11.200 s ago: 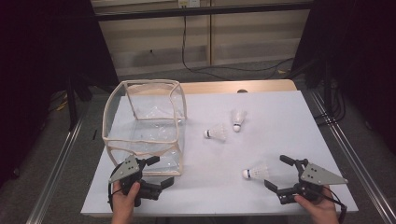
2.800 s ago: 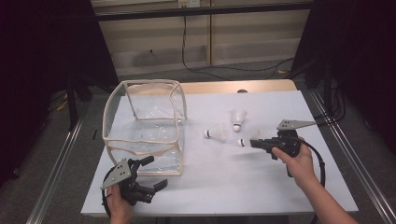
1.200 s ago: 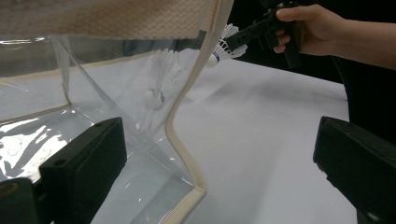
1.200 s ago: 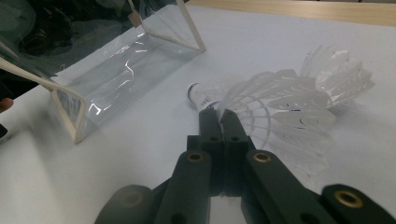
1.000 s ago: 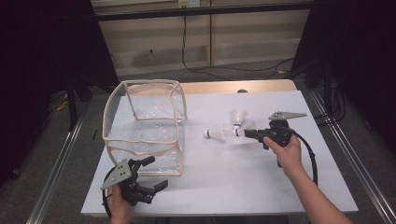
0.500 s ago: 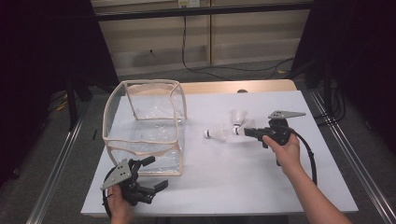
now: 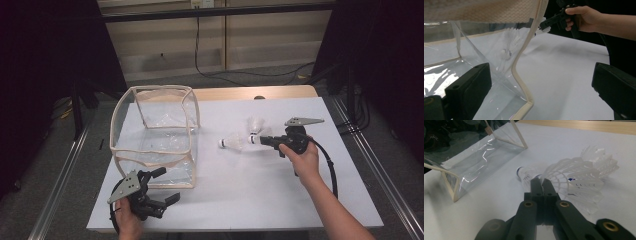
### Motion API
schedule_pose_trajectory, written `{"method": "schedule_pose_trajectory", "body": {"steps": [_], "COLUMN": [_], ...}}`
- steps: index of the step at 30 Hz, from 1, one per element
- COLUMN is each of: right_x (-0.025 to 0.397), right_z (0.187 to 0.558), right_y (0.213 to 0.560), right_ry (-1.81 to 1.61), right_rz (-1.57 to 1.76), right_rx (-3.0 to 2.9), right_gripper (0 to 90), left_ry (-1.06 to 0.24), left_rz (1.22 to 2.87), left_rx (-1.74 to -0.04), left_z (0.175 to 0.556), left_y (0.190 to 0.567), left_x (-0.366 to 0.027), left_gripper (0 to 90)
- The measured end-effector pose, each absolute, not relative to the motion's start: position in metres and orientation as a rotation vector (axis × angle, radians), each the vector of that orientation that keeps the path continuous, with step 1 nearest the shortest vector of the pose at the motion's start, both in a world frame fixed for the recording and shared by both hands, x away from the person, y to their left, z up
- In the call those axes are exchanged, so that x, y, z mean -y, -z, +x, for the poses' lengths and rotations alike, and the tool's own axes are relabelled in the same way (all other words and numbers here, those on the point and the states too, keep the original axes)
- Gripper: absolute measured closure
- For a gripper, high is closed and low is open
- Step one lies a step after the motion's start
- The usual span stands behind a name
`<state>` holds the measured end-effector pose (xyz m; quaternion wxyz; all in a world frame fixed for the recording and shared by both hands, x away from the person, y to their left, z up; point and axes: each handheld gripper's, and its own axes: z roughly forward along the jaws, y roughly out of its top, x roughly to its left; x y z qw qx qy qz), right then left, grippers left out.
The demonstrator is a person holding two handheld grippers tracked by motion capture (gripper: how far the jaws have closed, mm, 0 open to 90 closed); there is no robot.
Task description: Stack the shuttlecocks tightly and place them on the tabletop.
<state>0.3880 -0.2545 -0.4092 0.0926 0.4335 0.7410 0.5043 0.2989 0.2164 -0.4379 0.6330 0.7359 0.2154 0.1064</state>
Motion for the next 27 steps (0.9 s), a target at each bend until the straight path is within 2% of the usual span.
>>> {"method": "schedule_pose_trajectory", "body": {"steps": [27], "right_x": [0.2496], "right_z": [0.3961], "right_y": [0.4179], "right_ry": [-1.498], "right_rz": [1.306], "right_rx": [-2.195], "right_gripper": [90.0], "left_ry": [-0.244], "left_rz": [1.684], "left_rx": [-0.488], "left_z": [0.2987], "left_y": [0.4388], "left_x": [-0.2151], "left_gripper": [2.8]}}
